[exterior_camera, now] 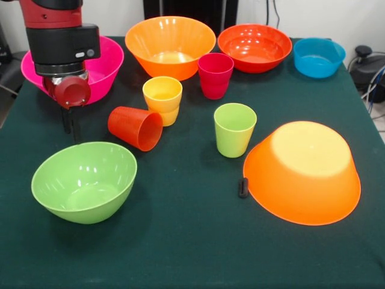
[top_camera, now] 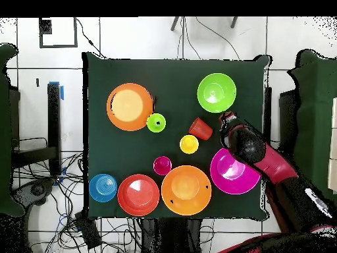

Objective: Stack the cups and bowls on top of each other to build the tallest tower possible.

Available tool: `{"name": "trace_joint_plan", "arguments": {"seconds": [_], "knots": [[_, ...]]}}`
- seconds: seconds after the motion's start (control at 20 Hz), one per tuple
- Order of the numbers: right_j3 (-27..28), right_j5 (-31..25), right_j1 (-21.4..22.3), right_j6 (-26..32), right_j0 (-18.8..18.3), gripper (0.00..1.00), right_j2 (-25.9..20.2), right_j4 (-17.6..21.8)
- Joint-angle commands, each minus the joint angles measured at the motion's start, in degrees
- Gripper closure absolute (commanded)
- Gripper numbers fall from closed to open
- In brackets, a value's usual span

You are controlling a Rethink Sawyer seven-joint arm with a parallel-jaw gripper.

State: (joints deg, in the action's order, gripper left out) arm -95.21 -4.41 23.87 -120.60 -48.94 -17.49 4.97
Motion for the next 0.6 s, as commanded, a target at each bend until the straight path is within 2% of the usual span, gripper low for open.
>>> {"name": "trace_joint_plan", "arguments": {"seconds": [0.05,0.3,0.6], "knots": [[-0.14,-1.34,-2.46,-8.26,2.30,0.00,-0.24,-2.81],[-0.85,-3.63,-0.36,-7.96,2.81,0.00,0.04,-4.05],[-1.30,-4.60,0.17,-7.56,2.60,0.00,-0.37,-4.79]]}}
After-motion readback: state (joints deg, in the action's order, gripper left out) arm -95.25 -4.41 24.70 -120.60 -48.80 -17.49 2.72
